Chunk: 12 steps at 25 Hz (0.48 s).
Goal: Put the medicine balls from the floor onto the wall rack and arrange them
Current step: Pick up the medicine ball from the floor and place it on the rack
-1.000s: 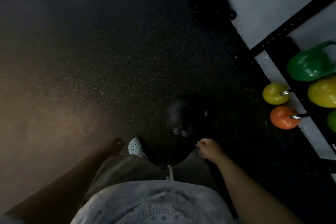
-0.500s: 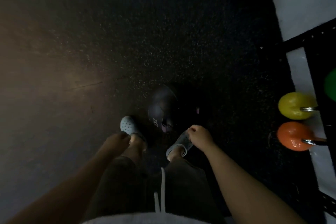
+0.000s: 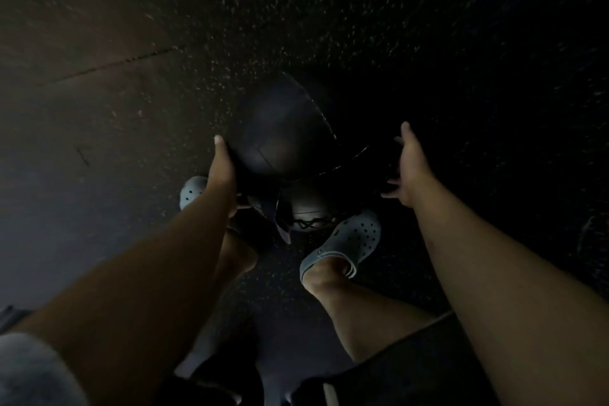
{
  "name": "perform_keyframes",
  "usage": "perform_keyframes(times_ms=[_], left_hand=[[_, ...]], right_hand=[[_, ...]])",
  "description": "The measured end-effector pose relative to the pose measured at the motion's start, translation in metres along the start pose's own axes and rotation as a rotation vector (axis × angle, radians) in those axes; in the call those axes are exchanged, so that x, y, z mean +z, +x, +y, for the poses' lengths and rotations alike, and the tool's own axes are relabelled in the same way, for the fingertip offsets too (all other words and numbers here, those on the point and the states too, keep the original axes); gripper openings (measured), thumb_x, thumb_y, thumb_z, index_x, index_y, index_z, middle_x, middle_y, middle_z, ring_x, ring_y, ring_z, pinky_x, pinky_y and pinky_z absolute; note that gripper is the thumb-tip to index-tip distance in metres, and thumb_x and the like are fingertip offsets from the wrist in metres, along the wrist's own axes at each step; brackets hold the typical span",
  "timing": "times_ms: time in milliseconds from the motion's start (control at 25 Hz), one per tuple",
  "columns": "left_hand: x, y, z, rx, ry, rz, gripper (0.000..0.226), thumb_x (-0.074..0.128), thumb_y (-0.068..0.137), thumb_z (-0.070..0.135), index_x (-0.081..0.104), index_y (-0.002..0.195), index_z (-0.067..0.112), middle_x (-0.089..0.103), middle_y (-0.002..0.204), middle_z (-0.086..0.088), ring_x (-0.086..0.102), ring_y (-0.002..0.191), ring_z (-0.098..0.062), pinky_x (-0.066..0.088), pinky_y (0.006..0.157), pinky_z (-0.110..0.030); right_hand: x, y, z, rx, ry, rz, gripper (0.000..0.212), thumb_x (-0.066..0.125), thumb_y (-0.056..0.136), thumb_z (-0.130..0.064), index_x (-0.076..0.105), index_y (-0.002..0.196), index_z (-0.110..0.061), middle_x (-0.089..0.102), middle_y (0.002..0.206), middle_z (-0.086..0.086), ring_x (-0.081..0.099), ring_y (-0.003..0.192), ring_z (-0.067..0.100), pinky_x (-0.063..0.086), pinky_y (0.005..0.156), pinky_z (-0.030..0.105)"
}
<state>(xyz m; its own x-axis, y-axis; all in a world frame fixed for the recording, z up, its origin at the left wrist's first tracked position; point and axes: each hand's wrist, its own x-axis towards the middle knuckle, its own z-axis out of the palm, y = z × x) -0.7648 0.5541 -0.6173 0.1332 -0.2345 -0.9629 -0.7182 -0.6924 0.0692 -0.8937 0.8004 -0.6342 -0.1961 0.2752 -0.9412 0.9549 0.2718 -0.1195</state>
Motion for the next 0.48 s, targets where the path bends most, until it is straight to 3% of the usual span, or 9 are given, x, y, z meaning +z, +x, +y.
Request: perform_keyframes(times_ms=[80, 200, 320, 400, 480], left_hand=[[0.014, 0.0, 0.009, -0.041, -0.075, -0.092, 0.078, 0.039, 0.093, 0.078, 0.059, 0.143, 0.022, 0.068, 0.128, -0.006, 0.063, 0.105, -0.033, 0.053, 0.082, -0.047], [0.02, -0.021, 0.014, -0.033, -0.142, -0.102, 0.06, 0.04, 0.098, 0.068, 0.068, 0.123, 0.021, 0.071, 0.099, -0.004, 0.063, 0.086, -0.026, 0.046, 0.064, -0.037], [0.021, -0.071, 0.021, -0.034, -0.157, -0.115, 0.051, 0.04, 0.1, 0.062, 0.068, 0.095, 0.02, 0.068, 0.088, -0.002, 0.061, 0.081, -0.023, 0.043, 0.062, -0.035], [0.024, -0.122, 0.032, 0.008, -0.167, -0.172, 0.05, 0.04, 0.101, 0.061, 0.069, 0.096, 0.02, 0.071, 0.092, -0.003, 0.063, 0.085, -0.025, 0.046, 0.065, -0.036], [0.028, -0.18, 0.047, 0.075, -0.206, -0.272, 0.05, 0.041, 0.102, 0.058, 0.07, 0.11, 0.018, 0.073, 0.104, -0.007, 0.065, 0.093, -0.026, 0.05, 0.072, -0.038]], right_hand=[[0.008, 0.006, -0.003, -0.02, 0.024, -0.017, 0.071, 0.051, 0.086, -0.076, 0.056, 0.143, -0.035, 0.06, 0.14, 0.005, 0.056, 0.126, 0.033, 0.042, 0.109, 0.061], [0.004, -0.009, -0.008, -0.07, 0.046, 0.019, 0.062, 0.061, 0.087, -0.068, 0.064, 0.134, -0.028, 0.066, 0.133, 0.005, 0.063, 0.118, 0.029, 0.049, 0.106, 0.053], [-0.019, -0.051, -0.017, -0.113, 0.081, 0.018, 0.058, 0.061, 0.089, -0.064, 0.066, 0.133, -0.026, 0.069, 0.127, 0.003, 0.065, 0.112, 0.026, 0.053, 0.104, 0.047], [-0.051, -0.097, -0.029, -0.125, 0.131, 0.015, 0.058, 0.06, 0.091, -0.061, 0.064, 0.136, -0.024, 0.068, 0.125, 0.004, 0.064, 0.11, 0.026, 0.053, 0.104, 0.045], [-0.09, -0.155, -0.045, -0.151, 0.197, 0.049, 0.058, 0.059, 0.092, -0.061, 0.064, 0.135, -0.022, 0.067, 0.127, 0.006, 0.065, 0.107, 0.026, 0.054, 0.1, 0.044]])
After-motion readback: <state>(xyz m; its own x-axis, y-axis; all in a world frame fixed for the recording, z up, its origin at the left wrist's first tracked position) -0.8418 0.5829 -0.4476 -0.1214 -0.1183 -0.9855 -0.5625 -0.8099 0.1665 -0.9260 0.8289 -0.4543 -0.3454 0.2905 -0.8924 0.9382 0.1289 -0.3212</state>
